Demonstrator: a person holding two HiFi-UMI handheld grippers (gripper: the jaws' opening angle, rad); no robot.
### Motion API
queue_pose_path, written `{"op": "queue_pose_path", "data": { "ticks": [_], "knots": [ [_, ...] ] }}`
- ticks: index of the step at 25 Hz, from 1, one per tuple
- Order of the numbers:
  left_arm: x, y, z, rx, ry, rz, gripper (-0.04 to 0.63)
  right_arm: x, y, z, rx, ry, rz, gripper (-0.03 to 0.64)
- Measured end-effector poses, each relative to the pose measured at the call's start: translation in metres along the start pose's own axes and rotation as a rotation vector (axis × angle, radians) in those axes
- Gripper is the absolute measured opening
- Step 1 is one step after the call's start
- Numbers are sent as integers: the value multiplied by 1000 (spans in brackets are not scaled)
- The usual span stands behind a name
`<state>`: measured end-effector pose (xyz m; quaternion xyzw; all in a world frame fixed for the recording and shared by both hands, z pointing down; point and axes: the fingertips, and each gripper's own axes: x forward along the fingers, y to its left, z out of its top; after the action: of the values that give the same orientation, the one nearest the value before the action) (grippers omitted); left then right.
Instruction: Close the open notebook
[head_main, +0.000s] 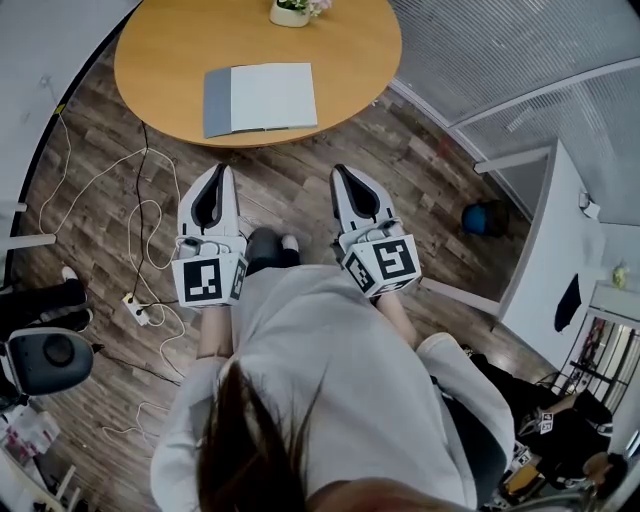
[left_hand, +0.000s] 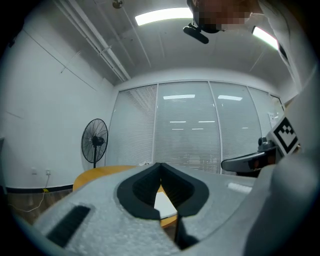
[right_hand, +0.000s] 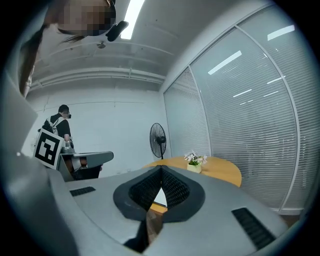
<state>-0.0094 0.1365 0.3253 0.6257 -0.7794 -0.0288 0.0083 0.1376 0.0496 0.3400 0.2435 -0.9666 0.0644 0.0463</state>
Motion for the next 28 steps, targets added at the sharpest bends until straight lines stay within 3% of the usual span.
{"op": "queue_pose_path", "data": {
  "ticks": [13,22,28],
  "knots": [
    [73,26,-4,-19,17,-48,17,49,-35,1,32,44,-78,3],
    [180,89,-18,-35,35,-100,18,155,-80,14,36,44,-132,3],
    [181,110,2,-55,25,-130,18,168,-68,34,55,18,-159,3]
  ]
}}
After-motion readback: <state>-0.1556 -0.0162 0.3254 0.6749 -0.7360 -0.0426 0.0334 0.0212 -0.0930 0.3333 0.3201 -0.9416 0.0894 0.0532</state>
